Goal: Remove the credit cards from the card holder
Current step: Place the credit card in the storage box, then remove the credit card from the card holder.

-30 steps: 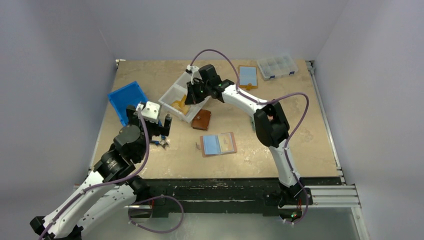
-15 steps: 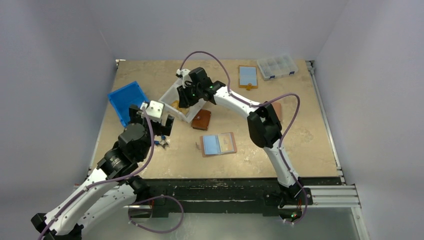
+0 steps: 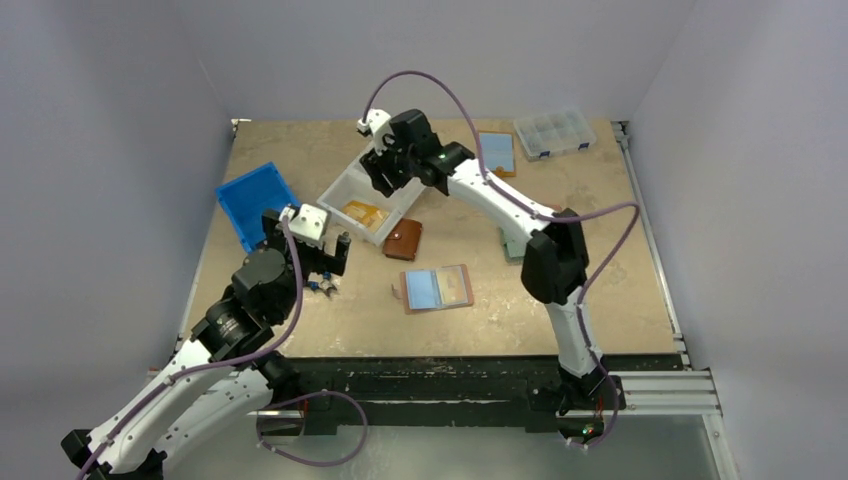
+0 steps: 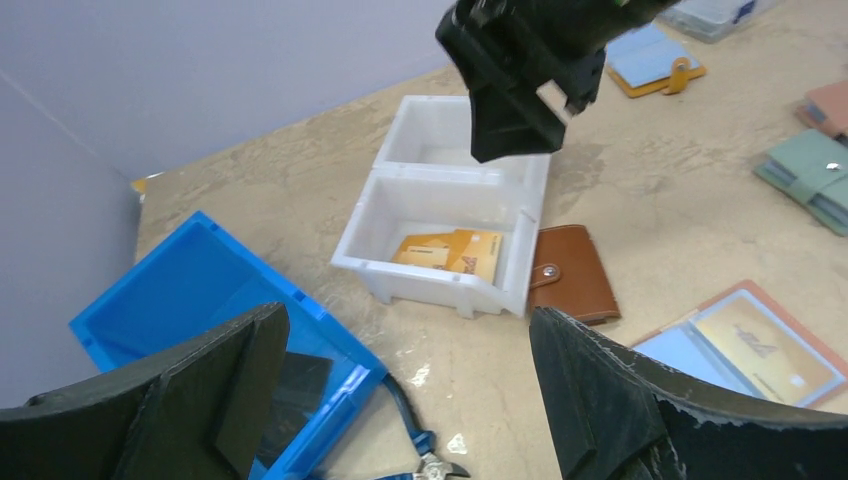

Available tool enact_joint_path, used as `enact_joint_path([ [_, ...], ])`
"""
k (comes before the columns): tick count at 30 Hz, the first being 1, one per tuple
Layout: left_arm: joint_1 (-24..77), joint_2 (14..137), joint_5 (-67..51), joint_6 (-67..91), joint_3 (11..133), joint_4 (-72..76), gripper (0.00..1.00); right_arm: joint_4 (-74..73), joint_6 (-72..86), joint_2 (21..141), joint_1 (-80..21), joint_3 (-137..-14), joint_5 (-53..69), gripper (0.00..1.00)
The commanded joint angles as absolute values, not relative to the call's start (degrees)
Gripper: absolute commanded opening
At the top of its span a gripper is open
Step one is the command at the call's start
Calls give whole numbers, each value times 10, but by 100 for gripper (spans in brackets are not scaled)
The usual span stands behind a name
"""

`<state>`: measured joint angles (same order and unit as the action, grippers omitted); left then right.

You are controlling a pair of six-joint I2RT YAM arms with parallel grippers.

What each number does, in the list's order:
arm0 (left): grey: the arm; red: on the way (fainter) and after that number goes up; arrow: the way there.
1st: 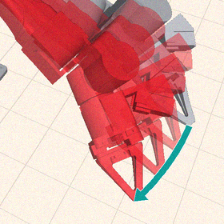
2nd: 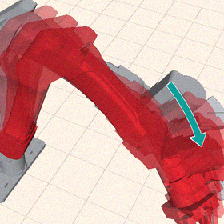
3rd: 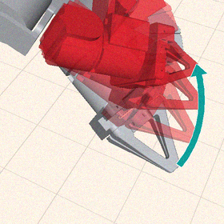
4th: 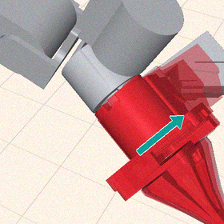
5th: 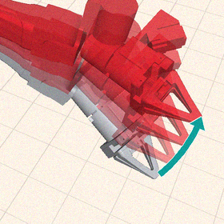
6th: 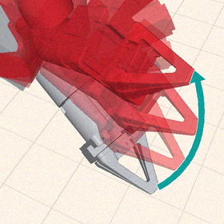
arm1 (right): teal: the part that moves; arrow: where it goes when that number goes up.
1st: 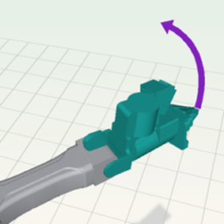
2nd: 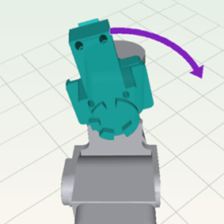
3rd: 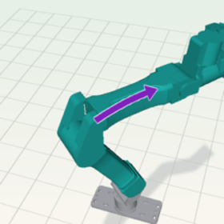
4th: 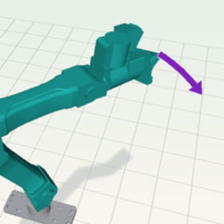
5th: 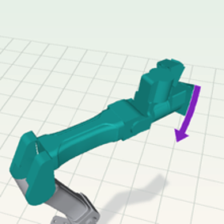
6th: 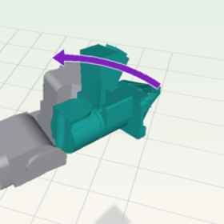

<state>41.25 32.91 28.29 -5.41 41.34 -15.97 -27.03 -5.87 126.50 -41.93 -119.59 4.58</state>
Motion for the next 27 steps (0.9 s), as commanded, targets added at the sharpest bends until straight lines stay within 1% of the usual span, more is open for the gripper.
enact_joint_path([
  [1, 411, 342, 212, -7, 413, -127, 99, -329, -206, 1110, -420, -1141, 149, 65],
  [5, 410, 369, 156, 62, 420, -113, 99, -343, -285, 982, -415, -994, 215, 72],
  [7, 410, 380, 157, 106, 434, -122, 99, -339, -314, 915, -401, -915, 260, 78],
  [8, 410, 381, 163, 140, 434, -124, 99, -340, -325, 885, -387, -881, 284, 80],
  [12, 410, 358, 135, 250, 380, -111, 99, -328, -326, 777, -285, -754, 413, 89],
  [15, 410, 329, 110, 315, 338, -99, 99, -286, -308, 696, -224, -668, 454, 98],
  [19, 410, 307, 59, 372, 304, -75, 99, -218, -268, 608, -165, -569, 497, 99],
  [23, 410, 305, 20, 428, 272, -34, 99, -135, -197, 560, -119, -487, 509, 99],
  [27, 410, 329, 3, 469, 253, 9, 99, -61, -140, 517, -88, -421, 527, 99],
])
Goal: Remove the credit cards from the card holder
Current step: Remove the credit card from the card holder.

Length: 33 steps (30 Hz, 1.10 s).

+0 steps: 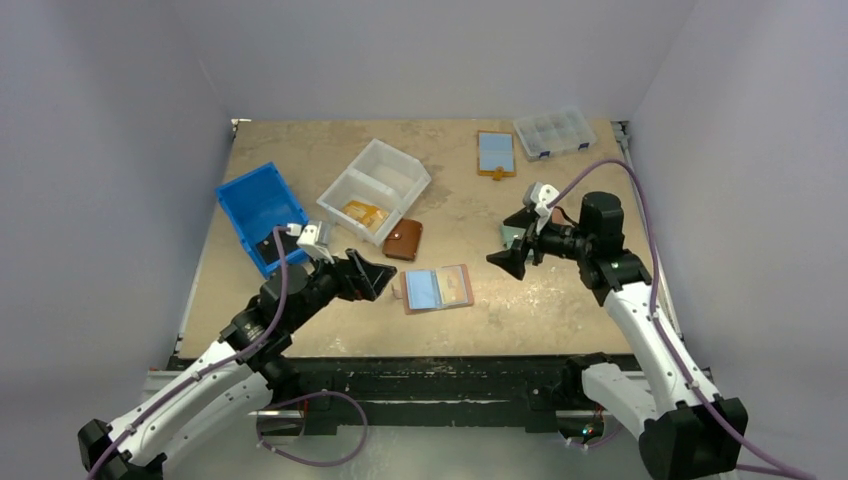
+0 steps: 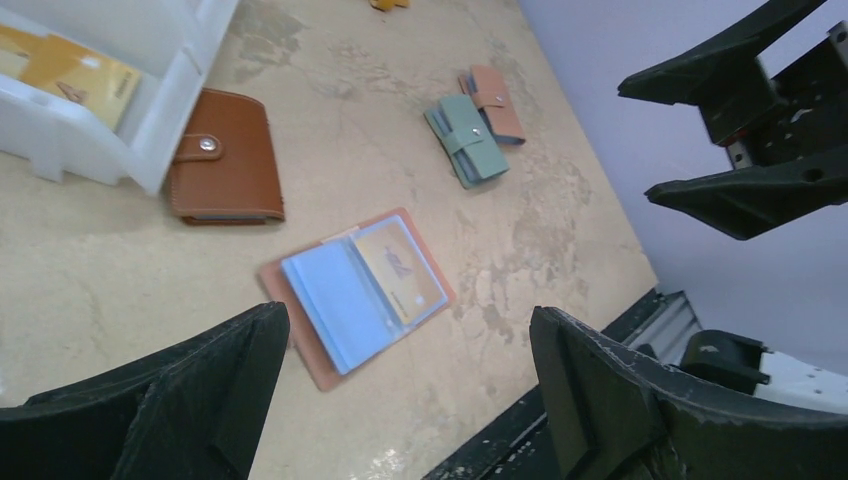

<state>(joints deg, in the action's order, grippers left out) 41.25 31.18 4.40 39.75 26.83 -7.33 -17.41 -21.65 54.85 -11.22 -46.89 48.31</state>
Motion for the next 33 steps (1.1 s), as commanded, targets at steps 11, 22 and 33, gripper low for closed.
enact_joint_path([
  [11, 411, 490, -86, 504, 251, 144, 91, 87, -12, 554, -71, -342, 540, 93],
  [22, 479, 646, 15, 465, 325, 119, 81, 108, 94, 686, -116, -358, 511, 73],
  [33, 523, 741, 96, 494, 304, 207, 60, 90, 154, 827, -137, -393, 497, 34],
])
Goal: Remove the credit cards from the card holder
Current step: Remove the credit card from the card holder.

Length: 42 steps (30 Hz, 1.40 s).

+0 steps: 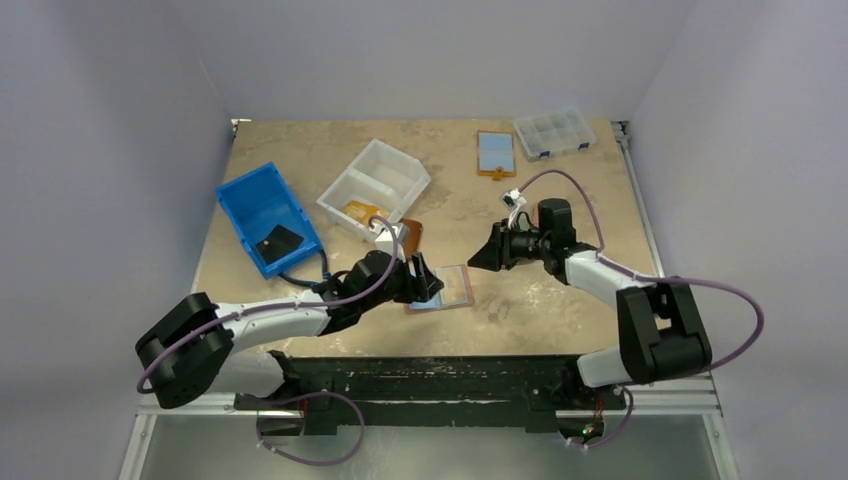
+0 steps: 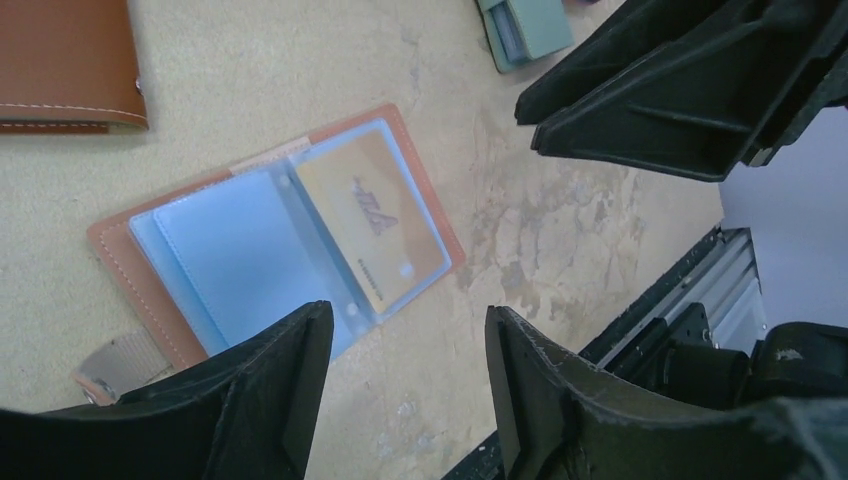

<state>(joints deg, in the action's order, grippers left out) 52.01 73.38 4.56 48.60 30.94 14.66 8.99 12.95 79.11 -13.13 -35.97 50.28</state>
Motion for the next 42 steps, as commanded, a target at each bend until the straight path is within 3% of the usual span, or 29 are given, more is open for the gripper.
enact_joint_path([
  [1, 523, 748, 99, 495, 305, 211, 60, 85, 153, 837, -140, -398, 495, 32],
  [9, 521, 814, 96, 564, 302, 286, 45, 28, 125, 908, -165, -435, 469, 21],
  [20, 519, 867, 87, 588, 316, 277, 48, 1, 114, 940, -173, -452, 454, 26],
  [42, 518, 944, 76, 604, 357, 251, 47, -40, 116, 989, -193, -474, 447, 25],
])
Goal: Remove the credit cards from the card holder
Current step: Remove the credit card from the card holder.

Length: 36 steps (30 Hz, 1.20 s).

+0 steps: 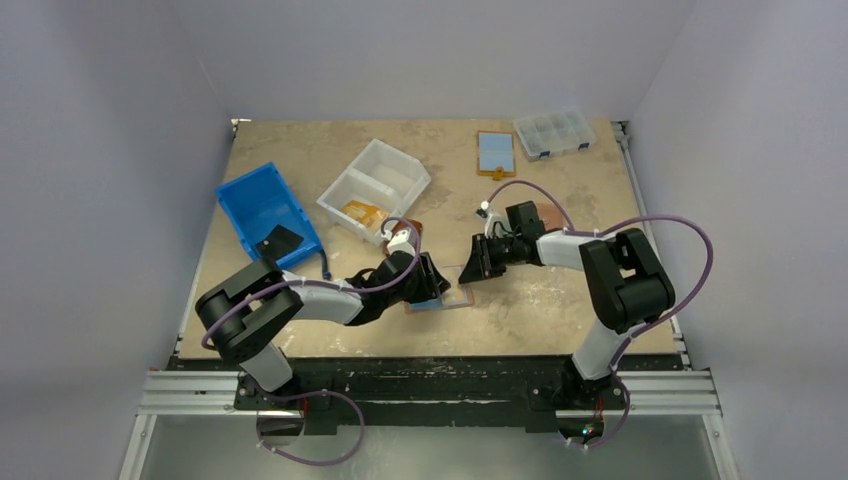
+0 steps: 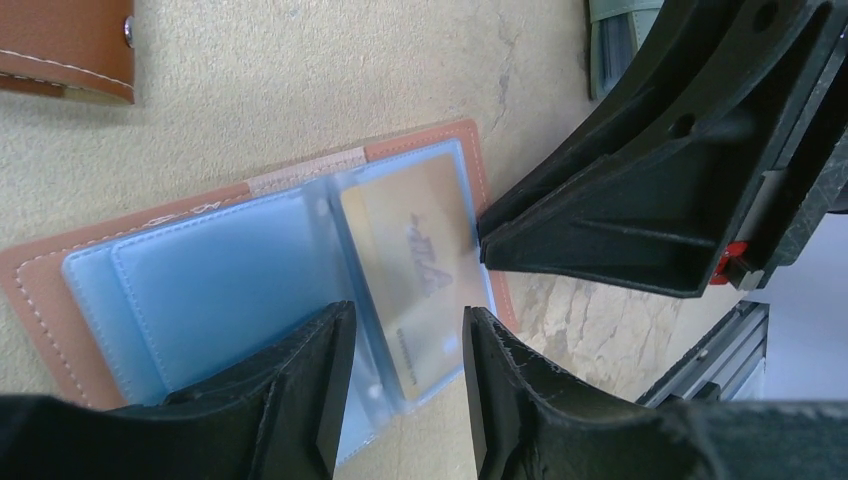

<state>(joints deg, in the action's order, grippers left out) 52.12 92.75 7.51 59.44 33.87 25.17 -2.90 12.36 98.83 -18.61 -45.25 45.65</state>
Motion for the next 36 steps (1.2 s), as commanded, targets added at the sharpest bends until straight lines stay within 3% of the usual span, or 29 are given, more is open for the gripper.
enact_joint_path([
  [1, 518, 948, 76, 604, 357, 252, 47, -40, 116, 991, -194, -474, 446, 26],
  [9, 512, 974, 58, 618, 347, 280, 46, -52, 116, 1015, -208, -482, 441, 28],
  [17, 490, 974, 28, 656, 287, 380, 23, -94, 97, 1060, -217, -516, 466, 21],
  [21, 485, 979, 32, 648, 280, 381, 0, -109, 72, 1042, -223, -531, 501, 22],
  [26, 480, 977, 53, 634, 263, 365, 0, -168, -27, 1005, -215, -569, 539, 36],
  [30, 478, 979, 57, 628, 248, 375, 0, -137, -8, 981, -200, -550, 542, 48],
  [36, 479, 982, 45, 622, 229, 421, 0, -139, 22, 1004, -196, -550, 523, 50],
])
